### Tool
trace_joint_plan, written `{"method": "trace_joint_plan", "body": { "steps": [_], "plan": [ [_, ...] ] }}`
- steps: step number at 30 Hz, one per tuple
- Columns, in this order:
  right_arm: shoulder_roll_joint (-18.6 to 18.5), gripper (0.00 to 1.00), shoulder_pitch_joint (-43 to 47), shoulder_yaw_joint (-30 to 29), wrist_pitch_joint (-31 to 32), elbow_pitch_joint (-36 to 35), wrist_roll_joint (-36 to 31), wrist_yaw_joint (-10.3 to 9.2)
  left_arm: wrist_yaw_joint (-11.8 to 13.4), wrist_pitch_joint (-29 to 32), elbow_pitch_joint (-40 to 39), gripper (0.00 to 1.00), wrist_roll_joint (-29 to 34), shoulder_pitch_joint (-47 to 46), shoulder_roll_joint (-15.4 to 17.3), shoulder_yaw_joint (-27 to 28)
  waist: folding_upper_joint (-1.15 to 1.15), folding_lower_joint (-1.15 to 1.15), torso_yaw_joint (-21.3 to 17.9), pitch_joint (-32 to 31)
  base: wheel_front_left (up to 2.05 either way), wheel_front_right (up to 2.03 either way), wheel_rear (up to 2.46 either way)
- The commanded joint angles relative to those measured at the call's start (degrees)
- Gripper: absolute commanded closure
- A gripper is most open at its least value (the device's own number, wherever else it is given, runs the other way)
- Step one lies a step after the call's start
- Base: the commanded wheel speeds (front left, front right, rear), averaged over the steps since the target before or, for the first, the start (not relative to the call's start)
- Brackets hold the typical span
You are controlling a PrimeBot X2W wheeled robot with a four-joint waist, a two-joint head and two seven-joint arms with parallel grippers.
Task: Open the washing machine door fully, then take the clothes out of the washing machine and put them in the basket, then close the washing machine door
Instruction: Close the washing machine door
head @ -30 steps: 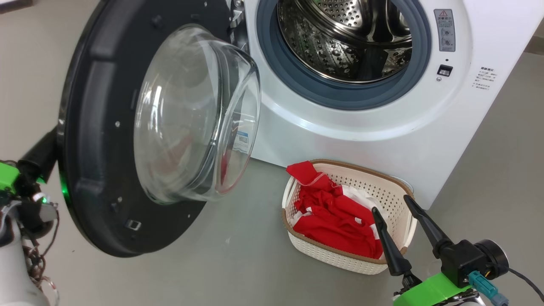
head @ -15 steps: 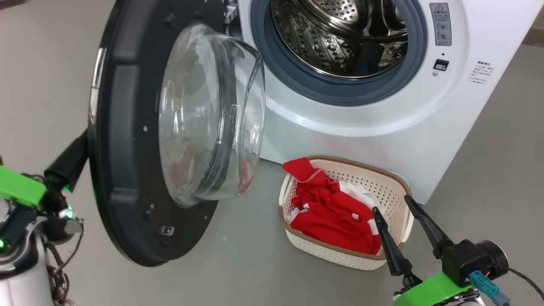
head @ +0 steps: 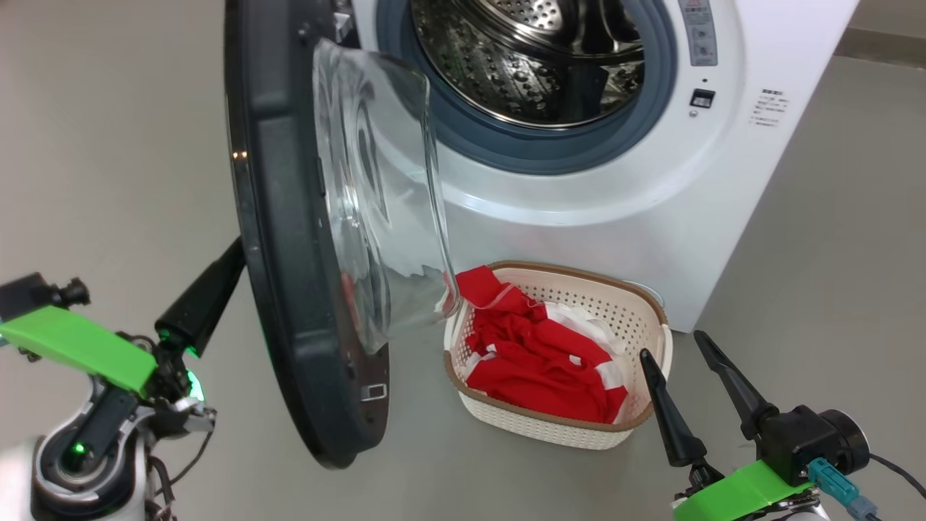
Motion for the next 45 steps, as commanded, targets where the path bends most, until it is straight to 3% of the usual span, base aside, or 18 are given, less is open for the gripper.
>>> {"method": "trace_joint_plan", "body": {
  "steps": [1,25,45],
  "plan": [
    [-0.4,0.0,-2.5,1.2,-0.4,-1.3,0.2,0.26,0.2,-0.6,-2.8,1.0,-0.7,0.1,1.0,0.2,0.0,0.0,-0.9,0.3,0.0,0.0,0.0],
    [-0.4,0.0,-3.1,1.5,-0.4,-1.1,1.4,0.26,0.3,-7.2,-5.3,1.0,-5.8,1.4,1.0,-4.7,0.0,0.0,-8.6,1.4,0.0,0.0,0.0],
    [-0.4,0.0,-3.9,2.2,-0.4,-1.2,1.1,0.26,-2.8,-11.0,-2.5,1.0,-8.7,-1.4,1.0,-7.9,0.0,0.0,-15.6,3.7,0.0,0.0,0.0]
  ]
}}
